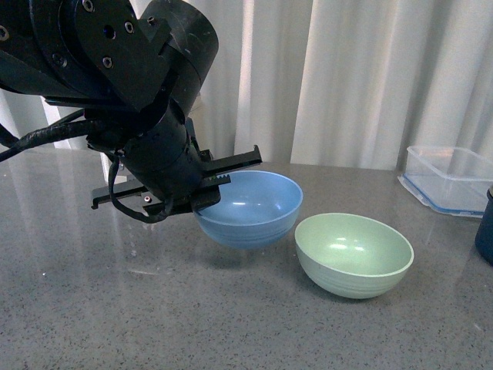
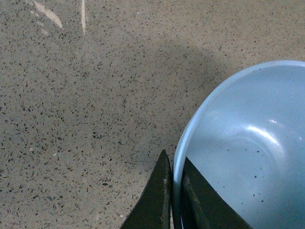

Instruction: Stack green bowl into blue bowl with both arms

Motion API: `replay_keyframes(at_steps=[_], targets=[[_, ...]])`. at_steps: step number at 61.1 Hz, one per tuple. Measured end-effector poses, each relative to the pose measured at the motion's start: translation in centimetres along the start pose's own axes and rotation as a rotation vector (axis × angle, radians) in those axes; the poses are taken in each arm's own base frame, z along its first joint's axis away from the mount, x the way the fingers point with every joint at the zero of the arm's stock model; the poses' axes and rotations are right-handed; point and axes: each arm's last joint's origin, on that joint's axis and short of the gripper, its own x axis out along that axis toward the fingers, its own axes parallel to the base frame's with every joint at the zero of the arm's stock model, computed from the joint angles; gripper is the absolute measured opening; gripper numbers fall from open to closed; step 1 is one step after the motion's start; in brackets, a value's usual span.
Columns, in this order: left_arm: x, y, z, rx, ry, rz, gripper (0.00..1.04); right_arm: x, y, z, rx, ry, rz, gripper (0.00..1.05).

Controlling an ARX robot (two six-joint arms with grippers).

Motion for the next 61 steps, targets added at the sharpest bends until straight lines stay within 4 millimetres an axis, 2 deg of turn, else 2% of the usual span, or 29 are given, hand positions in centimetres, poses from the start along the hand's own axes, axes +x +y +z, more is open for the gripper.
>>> replay_keyframes(at_steps=[35, 52, 54, 61], targets=[[1.9, 0.1, -1.4, 0.013, 0.041, 0.023, 0.04, 0.0, 0.0, 0.0, 0.0, 0.0, 0.0, 0.95], [2.0, 0.1, -1.6, 0.014, 0.047, 0.02, 0.04, 0.0, 0.0, 0.0, 0.0, 0.0, 0.0, 0.95], [2.0, 0.1, -1.6, 0.01, 0.048, 0.018, 0.05, 0.0, 0.0, 0.0, 0.0, 0.0, 0.0, 0.95], [1.9, 0.0, -1.5, 0.007, 0.046, 0.009, 0.23, 0.0, 0.0, 0.0, 0.0, 0.0, 0.0, 0.95]])
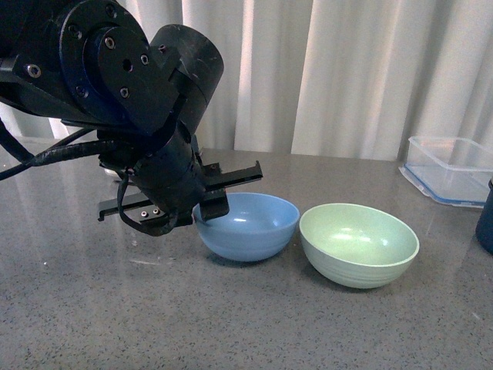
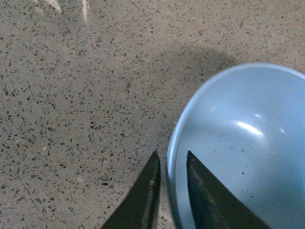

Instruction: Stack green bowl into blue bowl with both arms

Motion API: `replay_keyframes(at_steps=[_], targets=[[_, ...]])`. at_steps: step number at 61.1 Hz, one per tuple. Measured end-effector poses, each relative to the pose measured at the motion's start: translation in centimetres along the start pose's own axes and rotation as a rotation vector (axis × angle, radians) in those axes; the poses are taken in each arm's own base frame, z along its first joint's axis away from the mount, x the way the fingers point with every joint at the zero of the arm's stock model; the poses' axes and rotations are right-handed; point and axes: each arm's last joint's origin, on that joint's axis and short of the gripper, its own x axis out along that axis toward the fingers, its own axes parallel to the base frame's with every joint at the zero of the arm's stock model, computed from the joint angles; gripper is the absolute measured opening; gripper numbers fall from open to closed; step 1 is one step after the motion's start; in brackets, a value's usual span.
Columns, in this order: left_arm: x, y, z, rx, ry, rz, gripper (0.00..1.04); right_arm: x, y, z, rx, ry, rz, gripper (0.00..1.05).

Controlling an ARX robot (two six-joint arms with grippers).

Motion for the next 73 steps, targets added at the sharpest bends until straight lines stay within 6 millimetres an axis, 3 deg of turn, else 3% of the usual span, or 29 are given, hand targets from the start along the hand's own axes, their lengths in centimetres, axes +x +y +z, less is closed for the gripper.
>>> replay_keyframes(at_steps=[13, 23, 27, 34, 48, 73], targets=[[-2.3, 0.2, 1.0, 0.003, -0.07, 0.005, 0.57, 0.0, 0.0, 0.0, 0.0, 0.0, 0.0, 0.95], [-6.3, 1.3, 2.4, 0.008, -0.174, -0.003, 0.84, 0.0, 0.0, 0.0, 0.0, 0.0, 0.0, 0.95], [-8.7, 2.6, 2.5, 0.01, -0.215, -0.002, 0.99, 0.0, 0.0, 0.0, 0.0, 0.0, 0.0, 0.95], [-11.8, 5.3, 0.9, 0.026, -0.249, 0.034, 0.98, 0.0, 0.0, 0.0, 0.0, 0.0, 0.0, 0.95], [-15.6, 8.7, -3.5, 0.074, -0.28, 0.078, 0.98, 0.0, 0.0, 0.0, 0.0, 0.0, 0.0, 0.95], [-15.9, 9.0, -3.9, 0.098, -0.284, 0.082, 0.98, 0.0, 0.0, 0.0, 0.0, 0.0, 0.0, 0.95]])
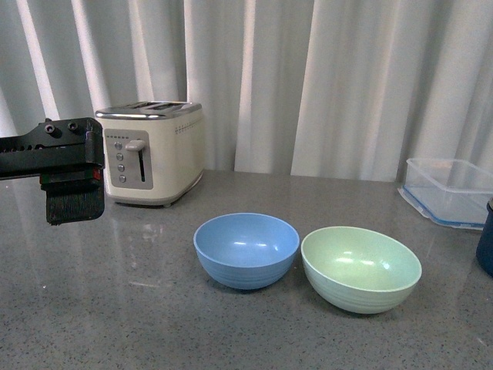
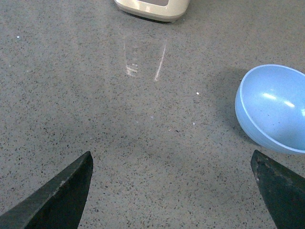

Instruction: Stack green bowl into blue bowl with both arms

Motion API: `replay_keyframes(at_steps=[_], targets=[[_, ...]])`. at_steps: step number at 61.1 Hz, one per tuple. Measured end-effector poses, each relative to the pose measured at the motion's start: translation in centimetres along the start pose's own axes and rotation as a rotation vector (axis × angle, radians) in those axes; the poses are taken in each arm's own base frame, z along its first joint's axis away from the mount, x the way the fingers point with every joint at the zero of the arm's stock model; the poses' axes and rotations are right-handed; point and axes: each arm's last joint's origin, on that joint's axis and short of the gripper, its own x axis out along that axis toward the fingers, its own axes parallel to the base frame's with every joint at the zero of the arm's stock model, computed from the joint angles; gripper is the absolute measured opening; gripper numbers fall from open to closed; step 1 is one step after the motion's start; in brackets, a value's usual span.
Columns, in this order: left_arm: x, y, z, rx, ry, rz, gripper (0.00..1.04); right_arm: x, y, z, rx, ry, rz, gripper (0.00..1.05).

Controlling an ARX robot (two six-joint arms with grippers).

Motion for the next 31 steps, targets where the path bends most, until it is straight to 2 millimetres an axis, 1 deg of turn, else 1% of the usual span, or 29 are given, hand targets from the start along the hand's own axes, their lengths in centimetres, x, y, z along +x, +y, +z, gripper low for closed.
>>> replay_keyframes(at_steps=[10, 14, 16, 19, 21, 22, 24, 25, 31], targets=[[0.0, 0.0, 0.0, 0.008, -0.004, -0.004, 0.98, 0.0, 0.0, 0.0, 0.0, 0.0, 0.0, 0.95], [0.3, 0.4, -0.7, 0.034, -0.142, -0.089, 0.88, 0.0, 0.0, 0.0, 0.0, 0.0, 0.0, 0.95], [0.1, 0.9, -1.5, 0.058, -0.242, -0.124, 0.81, 0.0, 0.0, 0.0, 0.0, 0.0, 0.0, 0.95], [-0.2, 1.5, -2.3, 0.074, -0.322, -0.135, 0.73, 0.0, 0.0, 0.0, 0.0, 0.0, 0.0, 0.95], [-0.6, 2.2, -2.9, 0.08, -0.383, -0.14, 0.66, 0.0, 0.0, 0.0, 0.0, 0.0, 0.0, 0.95], [-0.7, 2.4, -3.0, 0.084, -0.396, -0.138, 0.65, 0.0, 0.0, 0.0, 0.0, 0.0, 0.0, 0.95], [-1.3, 3.0, -3.5, 0.09, -0.437, -0.138, 0.57, 0.0, 0.0, 0.0, 0.0, 0.0, 0.0, 0.95], [-1.4, 3.1, -3.6, 0.089, -0.439, -0.138, 0.56, 0.0, 0.0, 0.0, 0.0, 0.0, 0.0, 0.95], [-2.3, 4.6, -5.1, 0.104, -0.457, -0.127, 0.36, 0.0, 0.0, 0.0, 0.0, 0.0, 0.0, 0.95]])
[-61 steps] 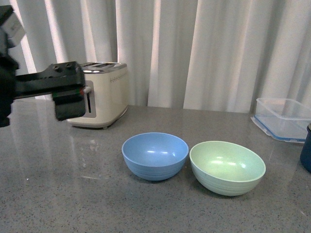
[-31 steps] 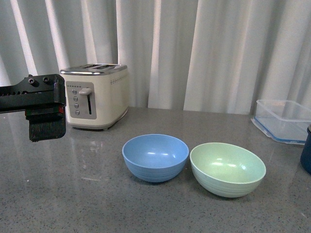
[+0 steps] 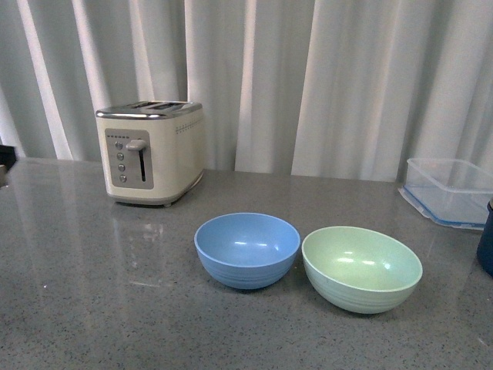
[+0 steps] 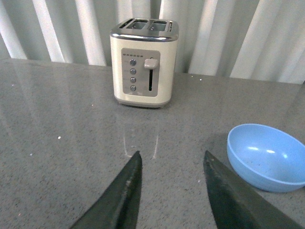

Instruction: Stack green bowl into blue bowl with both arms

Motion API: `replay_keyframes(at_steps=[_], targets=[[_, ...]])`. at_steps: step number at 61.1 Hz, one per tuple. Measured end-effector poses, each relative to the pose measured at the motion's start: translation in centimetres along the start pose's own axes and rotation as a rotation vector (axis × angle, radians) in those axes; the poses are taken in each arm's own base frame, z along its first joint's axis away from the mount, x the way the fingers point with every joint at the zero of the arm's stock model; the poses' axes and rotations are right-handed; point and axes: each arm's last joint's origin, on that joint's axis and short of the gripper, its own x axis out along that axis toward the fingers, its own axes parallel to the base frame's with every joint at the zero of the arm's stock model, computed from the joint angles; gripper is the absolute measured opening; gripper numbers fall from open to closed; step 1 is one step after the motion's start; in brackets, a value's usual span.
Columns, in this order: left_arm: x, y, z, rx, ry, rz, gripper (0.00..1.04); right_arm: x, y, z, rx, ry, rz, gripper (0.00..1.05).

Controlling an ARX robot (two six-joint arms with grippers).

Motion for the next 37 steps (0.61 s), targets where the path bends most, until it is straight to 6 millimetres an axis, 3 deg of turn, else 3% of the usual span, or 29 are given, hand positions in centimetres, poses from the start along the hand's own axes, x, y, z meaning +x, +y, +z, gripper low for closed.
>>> replay_keyframes(at_steps=[11, 37], targets=[[-2.2, 1.1, -1.9, 0.014, 0.018, -0.007, 0.04, 0.0, 0.0, 0.0, 0.0, 0.0, 0.0, 0.95], [-6.0, 3.4, -4.0, 0.017, 0.01, 0.006, 0.04, 0.0, 0.0, 0.0, 0.0, 0.0, 0.0, 0.95]])
